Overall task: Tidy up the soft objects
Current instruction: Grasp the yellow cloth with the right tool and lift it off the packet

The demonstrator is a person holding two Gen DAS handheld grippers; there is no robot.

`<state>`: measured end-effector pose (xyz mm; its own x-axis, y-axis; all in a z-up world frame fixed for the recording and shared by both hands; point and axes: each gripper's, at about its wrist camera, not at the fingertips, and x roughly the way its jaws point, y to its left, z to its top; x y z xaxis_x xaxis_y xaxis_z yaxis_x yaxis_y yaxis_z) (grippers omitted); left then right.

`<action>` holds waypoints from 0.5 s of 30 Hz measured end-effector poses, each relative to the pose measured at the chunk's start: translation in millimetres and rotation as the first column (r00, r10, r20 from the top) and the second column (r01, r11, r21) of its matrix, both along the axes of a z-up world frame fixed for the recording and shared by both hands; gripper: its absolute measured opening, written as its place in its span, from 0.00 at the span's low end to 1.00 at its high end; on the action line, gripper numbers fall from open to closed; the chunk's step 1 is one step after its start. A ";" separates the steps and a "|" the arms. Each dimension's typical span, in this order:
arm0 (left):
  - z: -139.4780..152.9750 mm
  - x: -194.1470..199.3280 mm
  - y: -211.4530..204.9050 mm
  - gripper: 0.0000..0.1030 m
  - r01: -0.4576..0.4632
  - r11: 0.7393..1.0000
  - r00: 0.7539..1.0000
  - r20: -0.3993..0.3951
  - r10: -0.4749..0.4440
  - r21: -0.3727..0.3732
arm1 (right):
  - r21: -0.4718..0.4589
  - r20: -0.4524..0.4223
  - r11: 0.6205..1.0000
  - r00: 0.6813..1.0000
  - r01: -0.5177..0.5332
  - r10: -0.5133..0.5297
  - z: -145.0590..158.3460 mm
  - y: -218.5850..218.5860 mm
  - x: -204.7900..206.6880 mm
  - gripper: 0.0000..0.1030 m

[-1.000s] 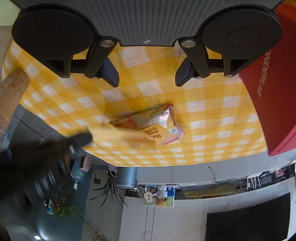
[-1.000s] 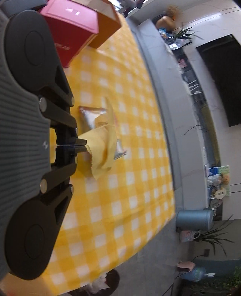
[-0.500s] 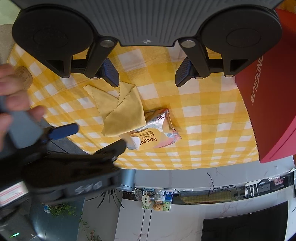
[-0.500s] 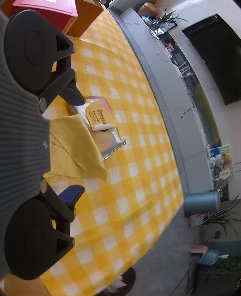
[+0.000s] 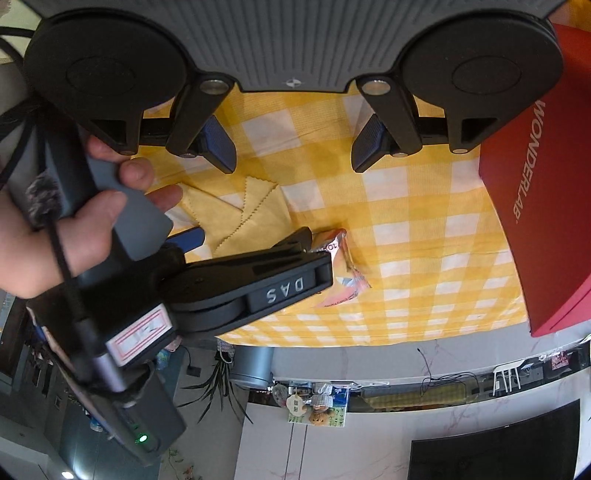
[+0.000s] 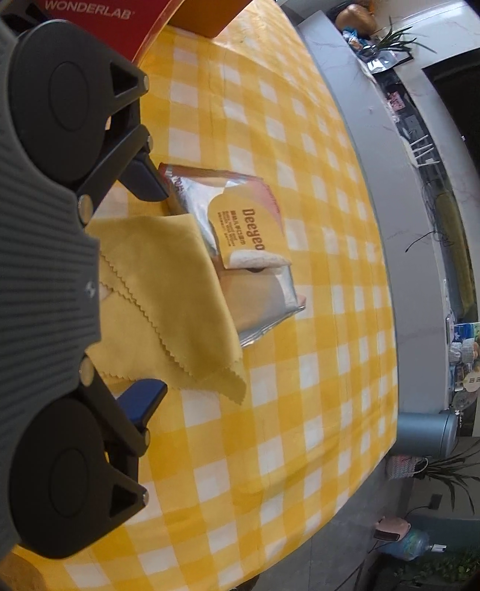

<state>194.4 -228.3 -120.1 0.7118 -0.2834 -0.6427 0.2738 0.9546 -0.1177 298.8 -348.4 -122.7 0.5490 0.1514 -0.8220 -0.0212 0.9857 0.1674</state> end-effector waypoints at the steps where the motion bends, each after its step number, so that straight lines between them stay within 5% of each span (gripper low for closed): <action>1: -0.3 0.4 0.5 0.81 -0.002 1.000 1.000 -0.004 0.002 -0.002 | -0.011 0.004 1.000 1.000 0.004 -0.004 -2.3 1.2 1.4 0.98; 7: -0.3 -1.7 0.2 0.81 0.003 1.000 1.000 0.003 -0.003 0.014 | -0.056 0.080 0.998 0.996 -0.031 0.035 -7.2 11.1 2.1 0.94; 13: 1.3 -4.1 -0.1 0.81 0.007 1.000 1.000 0.004 -0.007 0.012 | -0.141 0.063 0.990 0.998 -0.014 0.023 -0.5 13.6 5.1 0.53; 15: 2.1 -4.8 -0.8 0.81 0.005 1.000 1.000 0.006 -0.005 0.014 | -0.156 0.051 0.988 0.999 0.005 0.003 2.3 8.4 5.4 0.26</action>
<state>189.7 -229.0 -118.0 0.7145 -0.2775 -0.6423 0.2790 0.9548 -0.1022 304.2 -339.9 -120.4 0.5909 0.0232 -0.8064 -0.0246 0.9996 0.0107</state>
